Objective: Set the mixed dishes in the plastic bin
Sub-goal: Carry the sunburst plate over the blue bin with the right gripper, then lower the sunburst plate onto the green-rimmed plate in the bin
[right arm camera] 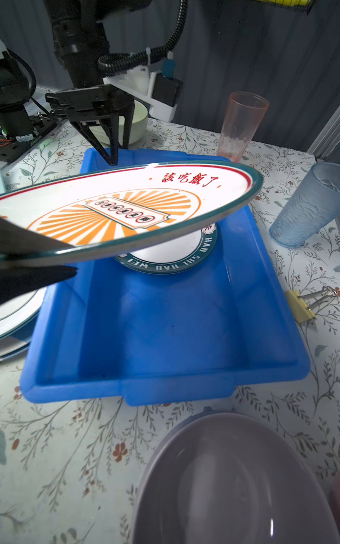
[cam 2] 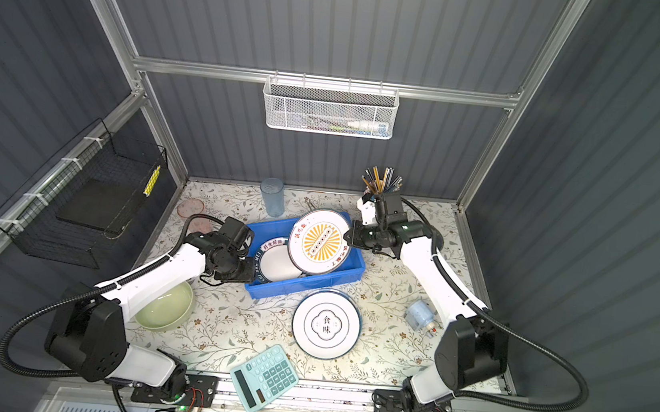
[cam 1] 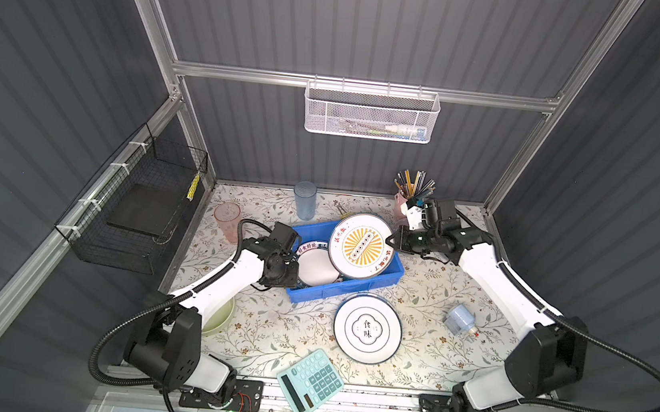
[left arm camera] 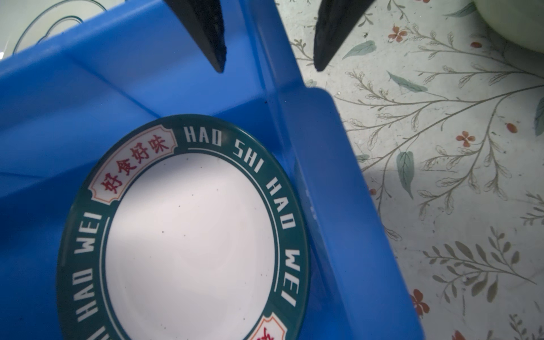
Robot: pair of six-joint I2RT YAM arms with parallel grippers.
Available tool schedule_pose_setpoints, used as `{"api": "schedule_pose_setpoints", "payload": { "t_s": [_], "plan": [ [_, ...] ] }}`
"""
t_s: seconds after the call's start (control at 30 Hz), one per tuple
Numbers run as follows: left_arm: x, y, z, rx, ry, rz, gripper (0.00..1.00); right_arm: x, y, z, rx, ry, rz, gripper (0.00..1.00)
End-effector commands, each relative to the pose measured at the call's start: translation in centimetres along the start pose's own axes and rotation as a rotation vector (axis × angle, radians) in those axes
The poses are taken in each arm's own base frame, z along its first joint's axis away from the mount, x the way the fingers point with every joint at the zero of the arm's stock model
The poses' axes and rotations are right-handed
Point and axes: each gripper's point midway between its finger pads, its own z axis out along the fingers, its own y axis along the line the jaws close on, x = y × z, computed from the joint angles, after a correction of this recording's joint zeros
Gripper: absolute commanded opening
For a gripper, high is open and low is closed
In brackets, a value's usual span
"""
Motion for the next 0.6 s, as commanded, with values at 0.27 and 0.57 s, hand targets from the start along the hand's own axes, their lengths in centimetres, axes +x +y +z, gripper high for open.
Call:
{"api": "schedule_pose_setpoints", "payload": {
  "t_s": [0.27, 0.57],
  "plan": [
    [0.2, -0.1, 0.6, 0.020, 0.014, -0.024, 0.34, -0.2, 2.6, 5.9, -0.090, 0.070, -0.036, 0.00],
    [0.0, -0.2, 1.0, 0.019, 0.021, -0.065, 0.23, 1.0, 3.3, 9.8, -0.159, 0.129, -0.004, 0.00]
  ]
}}
